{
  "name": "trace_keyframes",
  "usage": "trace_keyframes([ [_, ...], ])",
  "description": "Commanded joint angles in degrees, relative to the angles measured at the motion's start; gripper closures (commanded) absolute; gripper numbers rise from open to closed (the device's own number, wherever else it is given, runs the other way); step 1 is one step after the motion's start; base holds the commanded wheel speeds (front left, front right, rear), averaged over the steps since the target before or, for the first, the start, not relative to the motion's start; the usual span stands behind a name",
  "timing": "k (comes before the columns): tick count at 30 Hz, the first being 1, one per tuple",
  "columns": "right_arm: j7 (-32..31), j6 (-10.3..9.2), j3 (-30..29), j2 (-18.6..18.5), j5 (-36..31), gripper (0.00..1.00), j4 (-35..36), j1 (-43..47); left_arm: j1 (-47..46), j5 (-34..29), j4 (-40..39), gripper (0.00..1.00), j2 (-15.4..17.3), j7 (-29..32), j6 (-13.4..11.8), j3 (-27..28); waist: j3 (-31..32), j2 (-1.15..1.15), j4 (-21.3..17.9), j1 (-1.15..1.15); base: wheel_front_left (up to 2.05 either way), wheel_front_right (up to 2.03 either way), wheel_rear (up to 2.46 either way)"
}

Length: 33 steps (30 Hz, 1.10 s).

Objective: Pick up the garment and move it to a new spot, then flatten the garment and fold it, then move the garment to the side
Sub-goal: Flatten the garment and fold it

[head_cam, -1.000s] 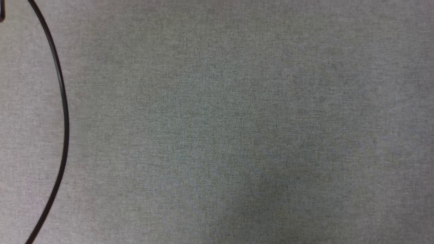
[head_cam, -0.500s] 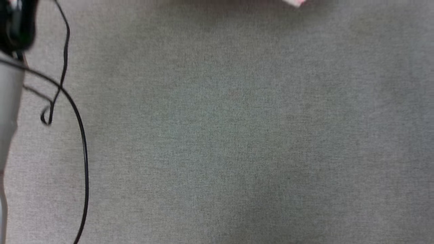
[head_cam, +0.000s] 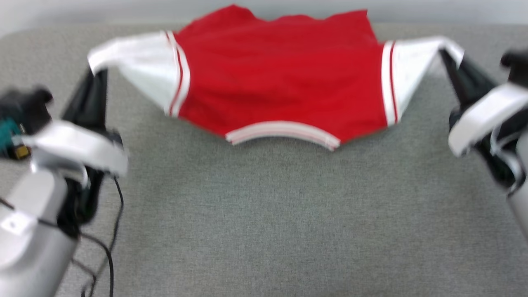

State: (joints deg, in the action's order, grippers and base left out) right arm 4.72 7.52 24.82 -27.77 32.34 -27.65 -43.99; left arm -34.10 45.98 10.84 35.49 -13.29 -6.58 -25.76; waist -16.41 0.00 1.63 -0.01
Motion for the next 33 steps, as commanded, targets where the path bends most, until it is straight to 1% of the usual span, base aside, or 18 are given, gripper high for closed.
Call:
trace_keyframes([
  [1, -0.01, -0.07, -0.22, -0.23, 0.03, 1.0, 0.45, 1.24, 1.3, 0.39, -0.36, 1.0, 0.07, -0.05, -0.24, 0.01, 2.1, 0.0, 0.02, 0.01, 0.0, 0.0, 0.0],
  [6, -0.75, -0.07, -2.89, 0.84, -0.25, 1.0, 3.58, 12.23, 12.64, 2.6, -4.1, 1.0, 1.28, -0.41, -3.4, 0.72, 6.19, 0.0, -0.39, 0.01, 0.0, 0.0, 0.0],
  [10, -2.81, -0.07, -4.72, 1.54, -0.58, 1.0, 6.84, 20.97, 20.99, 4.41, -5.9, 1.0, 2.25, -0.67, -5.47, 1.44, 9.06, 0.0, -0.76, 0.01, 0.0, 0.0, 0.0],
  [12, -3.84, -0.07, -6.43, 1.72, -0.57, 1.0, 8.55, 25.17, 24.37, 4.88, -6.25, 1.0, 2.49, -0.67, -6.01, 1.1, 10.15, 0.0, -0.64, 0.01, 0.0, 0.0, 0.0],
  [21, -9.76, -0.07, -12.98, 2.51, -1.92, 1.0, 14.67, 42.53, 36.67, 8.75, -7.41, 1.0, 1.82, -1.16, -8.11, 2.35, 13.22, 0.0, -0.79, 0.01, 0.0, 0.0, 0.0],
  [24, -11.37, -0.08, -14.51, 3.63, -2.23, 1.0, 16.56, 47.2, 40.54, 9.76, -7.21, 1.0, 1.88, -1.31, -8.62, 3.0, 13.55, 0.0, -1.13, 0.01, 0.0, 0.0, 0.0],
  [30, -14.11, -0.08, -16.31, 5.06, -2.36, 1.0, 17.85, 55.63, 46.38, 11.18, -6.25, 1.0, 0.51, -1.63, -8.32, 3.55, 14.69, 0.0, -0.92, 0.01, 0.0, 0.0, 0.0],
  [33, -16.06, -0.08, -16.43, 4.46, -2.78, 1.0, 17.91, 58.47, 47.44, 10.77, -5.61, 1.0, -0.14, -1.71, -7.86, 3.2, 14.89, 0.0, -0.56, 0.01, 0.0, 0.0, 0.0],
])
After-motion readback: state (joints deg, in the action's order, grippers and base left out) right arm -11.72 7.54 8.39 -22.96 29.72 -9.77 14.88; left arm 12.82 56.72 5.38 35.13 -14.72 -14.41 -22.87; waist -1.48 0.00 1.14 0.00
